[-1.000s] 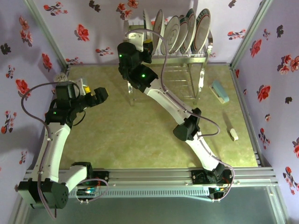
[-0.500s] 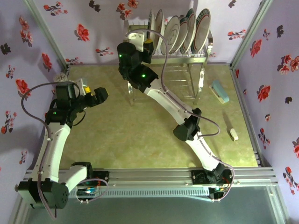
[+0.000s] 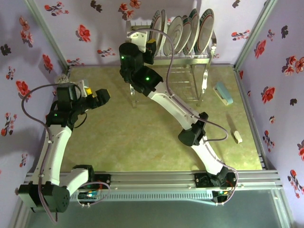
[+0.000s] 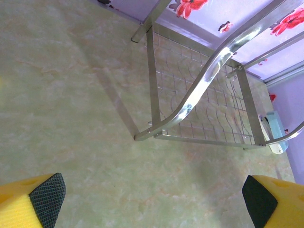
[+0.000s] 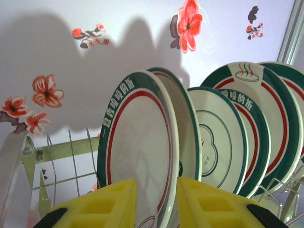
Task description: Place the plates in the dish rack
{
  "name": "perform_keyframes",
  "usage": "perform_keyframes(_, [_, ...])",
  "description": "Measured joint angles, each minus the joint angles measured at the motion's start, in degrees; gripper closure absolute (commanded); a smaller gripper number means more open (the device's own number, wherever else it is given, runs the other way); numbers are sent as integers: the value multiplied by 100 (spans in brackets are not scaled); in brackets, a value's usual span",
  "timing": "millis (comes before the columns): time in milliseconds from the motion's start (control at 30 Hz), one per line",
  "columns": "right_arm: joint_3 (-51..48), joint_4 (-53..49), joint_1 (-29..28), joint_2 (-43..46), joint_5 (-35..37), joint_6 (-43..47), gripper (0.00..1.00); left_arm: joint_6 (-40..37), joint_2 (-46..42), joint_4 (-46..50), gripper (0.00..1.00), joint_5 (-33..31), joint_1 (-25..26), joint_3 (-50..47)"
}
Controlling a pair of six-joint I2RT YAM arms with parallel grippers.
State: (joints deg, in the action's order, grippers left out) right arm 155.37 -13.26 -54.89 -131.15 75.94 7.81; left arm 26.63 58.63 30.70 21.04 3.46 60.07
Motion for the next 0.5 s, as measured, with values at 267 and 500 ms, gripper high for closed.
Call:
perform_keyframes(267, [-101,0,-79,376,-72,7,69,20,0,4,0,0,0,0])
perform_keyframes(500, [-369,-142,-114,1025,-210,4,61,15,0,92,0,0,0,37])
